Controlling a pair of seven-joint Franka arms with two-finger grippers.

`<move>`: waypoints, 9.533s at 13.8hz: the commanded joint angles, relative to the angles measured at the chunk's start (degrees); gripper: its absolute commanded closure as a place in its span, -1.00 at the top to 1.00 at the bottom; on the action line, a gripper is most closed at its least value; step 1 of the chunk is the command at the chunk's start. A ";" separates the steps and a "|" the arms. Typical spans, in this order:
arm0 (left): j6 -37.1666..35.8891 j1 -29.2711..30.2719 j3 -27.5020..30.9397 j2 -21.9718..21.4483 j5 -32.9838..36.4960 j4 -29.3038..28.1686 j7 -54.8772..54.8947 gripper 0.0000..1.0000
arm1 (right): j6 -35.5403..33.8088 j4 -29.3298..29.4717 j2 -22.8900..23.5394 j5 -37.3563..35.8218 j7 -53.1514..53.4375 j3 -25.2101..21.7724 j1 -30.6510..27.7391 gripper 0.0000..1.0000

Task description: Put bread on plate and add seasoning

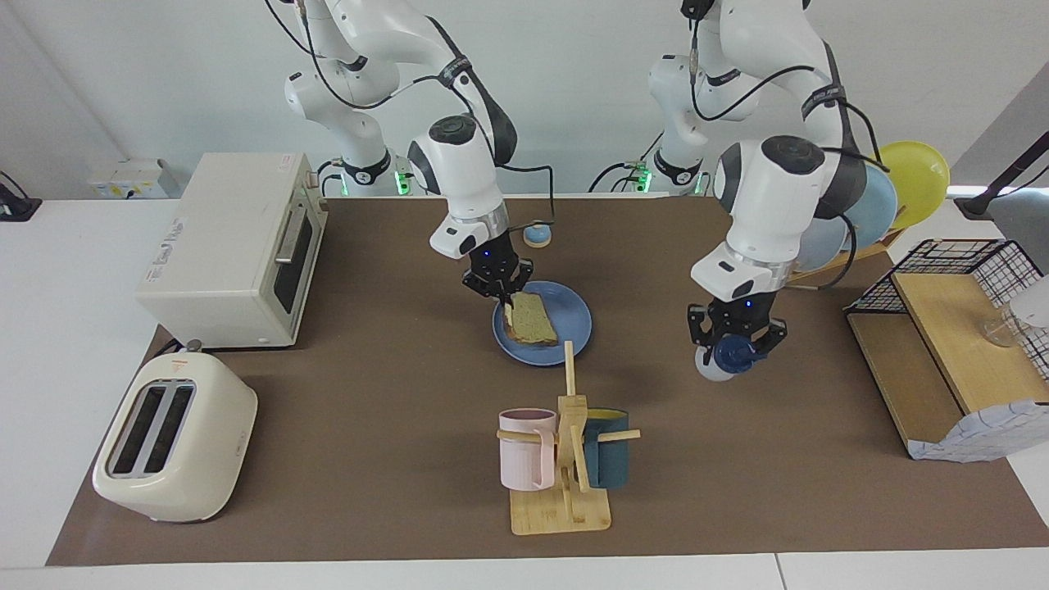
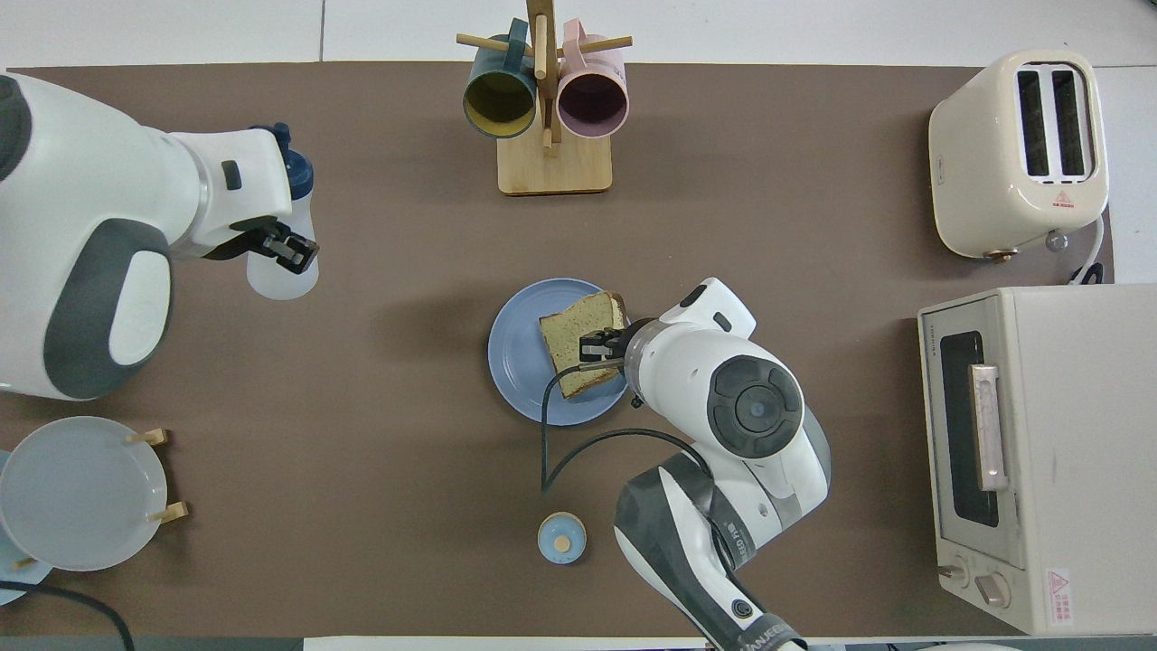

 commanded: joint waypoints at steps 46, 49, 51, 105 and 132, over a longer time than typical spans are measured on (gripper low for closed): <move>-1.52 -3.69 -6.32 -26.77 0.08 -29.24 31.49 -1.00 | -37.13 46.22 8.69 15.47 31.52 1.52 11.57 0.09; -1.44 -3.69 -6.32 -26.77 0.08 -29.24 30.88 -1.00 | -37.22 45.96 8.69 15.38 31.52 1.52 12.71 0.08; -1.44 -3.69 -6.32 -26.68 0.08 -29.16 30.88 -1.00 | -37.13 45.96 8.69 15.38 31.35 1.52 12.54 0.01; -47.23 -19.24 -24.07 23.06 42.96 18.04 1.78 -1.00 | -56.64 28.03 -6.07 -6.77 -31.41 -2.78 -27.45 1.00; -42.39 -18.54 -23.55 38.97 71.88 20.24 3.89 -1.00 | -59.89 27.94 -7.74 -6.59 -32.11 -4.54 -27.27 1.00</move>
